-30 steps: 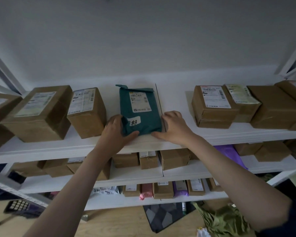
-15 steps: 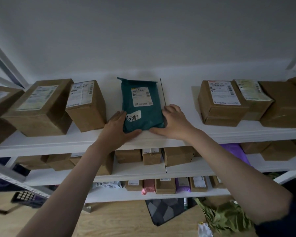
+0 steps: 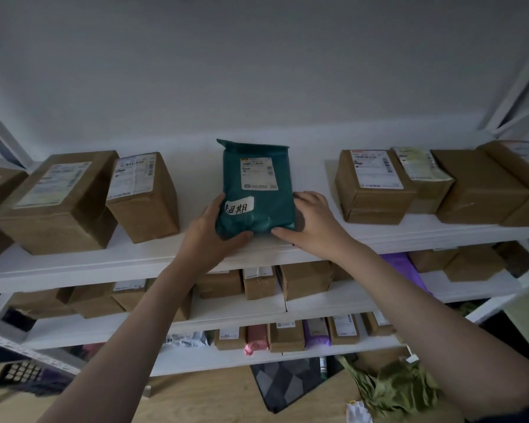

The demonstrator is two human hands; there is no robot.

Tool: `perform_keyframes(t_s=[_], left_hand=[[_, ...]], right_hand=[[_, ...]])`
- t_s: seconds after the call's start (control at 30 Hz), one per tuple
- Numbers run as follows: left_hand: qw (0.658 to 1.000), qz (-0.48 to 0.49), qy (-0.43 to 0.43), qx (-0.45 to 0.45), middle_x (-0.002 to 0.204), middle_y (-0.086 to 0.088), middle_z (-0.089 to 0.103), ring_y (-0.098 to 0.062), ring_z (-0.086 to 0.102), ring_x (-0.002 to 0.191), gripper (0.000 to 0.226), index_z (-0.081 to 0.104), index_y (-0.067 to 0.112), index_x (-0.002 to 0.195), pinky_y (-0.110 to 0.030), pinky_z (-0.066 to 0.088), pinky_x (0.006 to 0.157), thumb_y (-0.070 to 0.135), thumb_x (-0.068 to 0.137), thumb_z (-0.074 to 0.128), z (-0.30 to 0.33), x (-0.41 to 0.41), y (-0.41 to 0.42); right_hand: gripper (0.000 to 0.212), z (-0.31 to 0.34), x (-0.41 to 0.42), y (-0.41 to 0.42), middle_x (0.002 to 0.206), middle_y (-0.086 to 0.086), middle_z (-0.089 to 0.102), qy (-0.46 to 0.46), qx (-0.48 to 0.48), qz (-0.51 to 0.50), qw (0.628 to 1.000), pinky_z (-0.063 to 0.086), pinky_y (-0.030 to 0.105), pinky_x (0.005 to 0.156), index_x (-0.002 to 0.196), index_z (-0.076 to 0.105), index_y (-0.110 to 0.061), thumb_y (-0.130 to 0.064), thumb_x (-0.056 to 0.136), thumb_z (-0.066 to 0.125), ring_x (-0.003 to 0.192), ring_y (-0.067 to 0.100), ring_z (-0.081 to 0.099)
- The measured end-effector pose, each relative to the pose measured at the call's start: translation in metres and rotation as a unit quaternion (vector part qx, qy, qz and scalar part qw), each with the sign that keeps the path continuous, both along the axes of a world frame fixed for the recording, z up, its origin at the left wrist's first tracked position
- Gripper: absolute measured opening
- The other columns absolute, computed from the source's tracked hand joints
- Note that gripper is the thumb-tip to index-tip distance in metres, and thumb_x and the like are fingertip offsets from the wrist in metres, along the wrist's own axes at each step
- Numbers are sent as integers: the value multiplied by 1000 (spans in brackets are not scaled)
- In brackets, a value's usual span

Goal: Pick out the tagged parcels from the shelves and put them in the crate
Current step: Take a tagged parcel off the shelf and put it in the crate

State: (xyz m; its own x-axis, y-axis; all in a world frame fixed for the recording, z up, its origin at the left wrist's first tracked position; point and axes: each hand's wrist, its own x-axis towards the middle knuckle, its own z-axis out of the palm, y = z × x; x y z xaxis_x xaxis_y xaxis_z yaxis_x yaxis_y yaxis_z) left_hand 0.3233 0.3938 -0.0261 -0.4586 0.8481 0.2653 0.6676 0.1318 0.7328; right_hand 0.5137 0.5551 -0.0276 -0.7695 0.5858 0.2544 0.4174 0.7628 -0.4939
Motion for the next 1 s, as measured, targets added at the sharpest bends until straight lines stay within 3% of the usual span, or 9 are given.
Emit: perform_keyframes(t_s=[0.07,0.13,0.27,0.37,0.5,0.67,0.83,0.97,1.0], left_hand=[[1000,-10,2,18,134,16,55,-1,57,115,92,34,31,150,-19,53,93,45,75,84,6,11,1],[999,-21,-9,43,136,17,52,0,56,119,94,32,29,152,-16,51,94,49,75,81,15,23,1],[993,-33,-29,110,142,11,52,-6,57,125,91,35,30,151,-32,57,96,56,74,76,34,36,2],[989,-27,-13,145,144,11,51,-8,53,130,89,35,31,152,-39,57,96,49,77,80,44,38,4],[987,-23,9,160,145,13,50,-5,52,131,87,36,30,152,-38,58,94,43,78,81,52,43,4],[986,-16,-5,166,142,12,53,-4,54,127,85,40,26,150,-37,58,94,40,77,83,47,48,-3],[977,6,-74,200,128,15,61,-2,61,118,76,47,24,144,-28,60,88,24,77,85,50,58,-20],[973,43,-84,212,129,17,61,-6,61,121,75,47,33,141,-33,60,89,24,77,85,48,55,-50],[972,56,-79,214,130,17,61,-7,60,122,76,46,35,140,-34,60,90,26,77,85,47,53,-60]], right_hand=[[79,8,9,-3,146,0,49,20,23,-16,999,31,38,116,148,48,-20,-65,84,63,137,21,33],[80,19,18,-7,145,1,49,42,45,-28,998,32,38,116,149,47,-18,-63,84,62,137,20,33],[80,45,35,-17,150,1,45,85,79,-42,992,27,35,116,151,44,-17,-57,85,65,140,19,30],[79,58,42,-22,149,1,45,123,104,-41,986,30,37,116,151,44,-17,-54,85,65,141,19,32],[76,66,48,-27,149,0,43,138,114,-46,983,26,30,113,152,42,-18,-43,87,73,140,16,31],[78,65,52,-32,149,0,43,129,107,-37,985,29,35,117,152,41,-16,-45,86,71,141,16,30],[77,63,44,-38,149,0,44,122,113,-12,986,30,37,118,152,41,-17,-46,88,71,141,16,32],[76,59,25,-50,149,-4,45,141,104,32,984,22,16,113,152,41,-18,-46,88,71,141,14,33],[77,57,20,-55,149,-4,44,146,98,48,983,23,16,114,152,41,-18,-46,88,72,141,13,33]])
